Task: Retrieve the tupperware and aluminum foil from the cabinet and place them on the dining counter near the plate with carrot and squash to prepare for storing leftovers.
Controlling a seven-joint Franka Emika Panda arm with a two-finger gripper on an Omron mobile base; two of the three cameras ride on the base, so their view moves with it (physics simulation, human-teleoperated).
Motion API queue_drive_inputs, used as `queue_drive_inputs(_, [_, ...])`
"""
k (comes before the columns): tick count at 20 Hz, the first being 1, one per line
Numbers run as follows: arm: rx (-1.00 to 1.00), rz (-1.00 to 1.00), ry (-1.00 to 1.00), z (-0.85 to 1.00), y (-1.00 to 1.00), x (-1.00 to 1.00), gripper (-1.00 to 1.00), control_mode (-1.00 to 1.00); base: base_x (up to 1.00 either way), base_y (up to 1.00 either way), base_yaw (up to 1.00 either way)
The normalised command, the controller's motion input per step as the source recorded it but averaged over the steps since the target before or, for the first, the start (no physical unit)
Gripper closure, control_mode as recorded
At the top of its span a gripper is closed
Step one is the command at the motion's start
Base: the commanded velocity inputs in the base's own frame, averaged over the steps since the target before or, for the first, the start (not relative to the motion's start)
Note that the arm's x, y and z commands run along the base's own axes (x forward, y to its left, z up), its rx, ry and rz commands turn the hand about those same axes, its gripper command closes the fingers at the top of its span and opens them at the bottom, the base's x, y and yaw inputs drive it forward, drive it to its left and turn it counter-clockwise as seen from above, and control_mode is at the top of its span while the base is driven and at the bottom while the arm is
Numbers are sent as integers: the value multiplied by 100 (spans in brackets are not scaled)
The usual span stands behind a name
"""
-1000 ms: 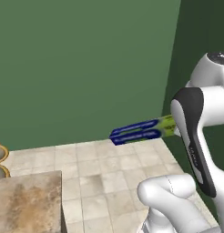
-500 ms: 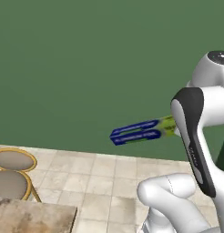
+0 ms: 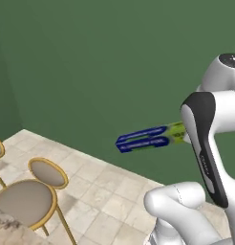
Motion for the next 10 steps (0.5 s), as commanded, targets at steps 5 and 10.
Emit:
queue_drive_inputs(5, [0, 0, 0, 0, 0, 0, 100, 100, 100, -12, 52])
queue_drive_inputs(10, [0, 0, 0, 0, 0, 0, 100, 100, 100, -8, 47])
